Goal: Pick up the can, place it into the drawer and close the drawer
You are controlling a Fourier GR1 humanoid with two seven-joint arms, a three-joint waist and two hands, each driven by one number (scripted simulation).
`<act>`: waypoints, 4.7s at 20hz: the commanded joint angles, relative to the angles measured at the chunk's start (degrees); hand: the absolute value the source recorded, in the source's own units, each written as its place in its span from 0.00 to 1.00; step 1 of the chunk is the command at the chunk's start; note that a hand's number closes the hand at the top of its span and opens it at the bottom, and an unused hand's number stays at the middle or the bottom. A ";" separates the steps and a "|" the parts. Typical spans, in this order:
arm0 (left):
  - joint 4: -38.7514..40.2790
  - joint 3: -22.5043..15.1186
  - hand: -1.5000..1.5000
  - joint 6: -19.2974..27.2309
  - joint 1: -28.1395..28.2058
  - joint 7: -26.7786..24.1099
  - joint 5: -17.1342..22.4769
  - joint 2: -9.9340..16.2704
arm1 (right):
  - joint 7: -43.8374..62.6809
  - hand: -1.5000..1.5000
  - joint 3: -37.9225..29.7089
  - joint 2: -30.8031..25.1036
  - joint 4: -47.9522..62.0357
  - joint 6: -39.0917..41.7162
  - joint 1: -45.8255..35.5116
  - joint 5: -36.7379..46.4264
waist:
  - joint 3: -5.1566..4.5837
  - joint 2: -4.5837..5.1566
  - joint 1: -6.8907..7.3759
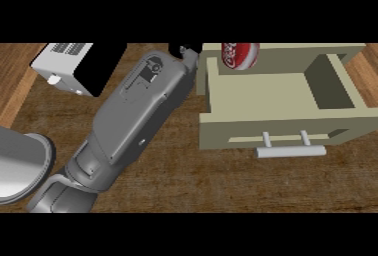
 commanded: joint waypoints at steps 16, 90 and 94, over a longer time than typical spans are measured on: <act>14.46 -15.64 1.00 6.07 -6.31 -10.08 20.46 0.00 | 3.64 0.00 0.95 -1.09 -1.12 -2.34 -3.79 -1.04 | 0.06 0.60 -2.64; 5.85 -23.30 0.00 12.45 -1.87 -11.17 28.06 13.18 | -19.21 0.00 41.74 -4.67 57.89 -28.49 -55.80 98.35 | -0.04 -0.10 4.22; 0.98 -23.83 0.00 14.35 -0.51 -8.83 26.84 13.88 | -22.91 0.00 38.13 -6.07 71.95 -35.20 -59.99 98.85 | 0.01 0.04 4.59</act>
